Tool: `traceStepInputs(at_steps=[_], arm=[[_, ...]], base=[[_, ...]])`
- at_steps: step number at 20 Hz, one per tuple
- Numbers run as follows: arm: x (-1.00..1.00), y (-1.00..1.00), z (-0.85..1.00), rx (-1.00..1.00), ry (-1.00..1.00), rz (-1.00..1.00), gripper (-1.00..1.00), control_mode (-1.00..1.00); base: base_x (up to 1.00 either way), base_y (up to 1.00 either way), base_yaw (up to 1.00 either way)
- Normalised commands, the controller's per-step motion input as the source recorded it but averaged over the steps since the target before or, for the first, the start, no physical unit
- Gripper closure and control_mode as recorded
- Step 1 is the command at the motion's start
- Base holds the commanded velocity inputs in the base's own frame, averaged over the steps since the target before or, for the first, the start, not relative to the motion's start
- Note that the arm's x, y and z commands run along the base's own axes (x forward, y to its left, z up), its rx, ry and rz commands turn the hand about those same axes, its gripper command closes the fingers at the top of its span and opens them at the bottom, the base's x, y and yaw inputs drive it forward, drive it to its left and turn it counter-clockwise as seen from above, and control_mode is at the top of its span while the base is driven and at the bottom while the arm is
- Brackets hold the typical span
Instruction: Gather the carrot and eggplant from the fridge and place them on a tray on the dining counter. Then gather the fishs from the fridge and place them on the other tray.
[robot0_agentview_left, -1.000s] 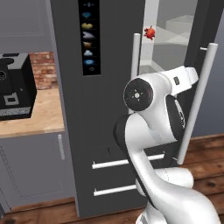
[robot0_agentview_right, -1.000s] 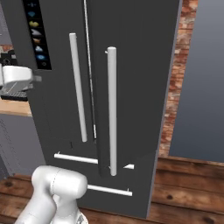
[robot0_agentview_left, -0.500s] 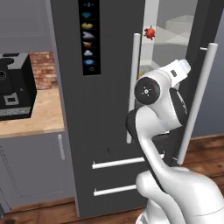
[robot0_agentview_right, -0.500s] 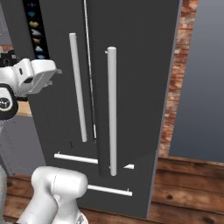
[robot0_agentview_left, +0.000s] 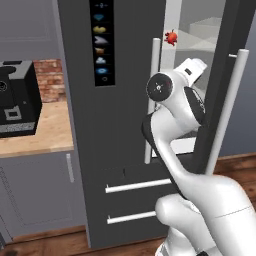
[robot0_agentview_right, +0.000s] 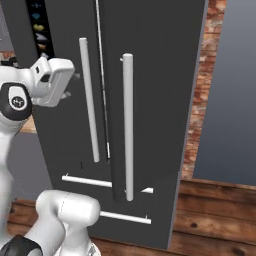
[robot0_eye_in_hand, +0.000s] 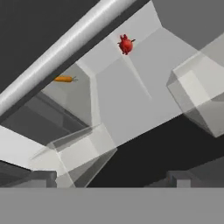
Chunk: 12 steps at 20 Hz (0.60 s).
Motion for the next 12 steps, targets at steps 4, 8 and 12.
traceStepInputs(at_steps=[4,8,12], arm=[[0.39,-0.24,0.00,-0.10,0.16,0.00,-1.00,-1.00],[0.41,-0.27,-0.04,-0.09,0.12,0.00,-1.00,-1.00],[0.25,-0.36,-0.01,-0.08,0.09,0.00,-1.00,-1.00]], base=[[0.00,0.00,0.00],[0.00,0.00,0.00],[0.00,0.00,0.00]])
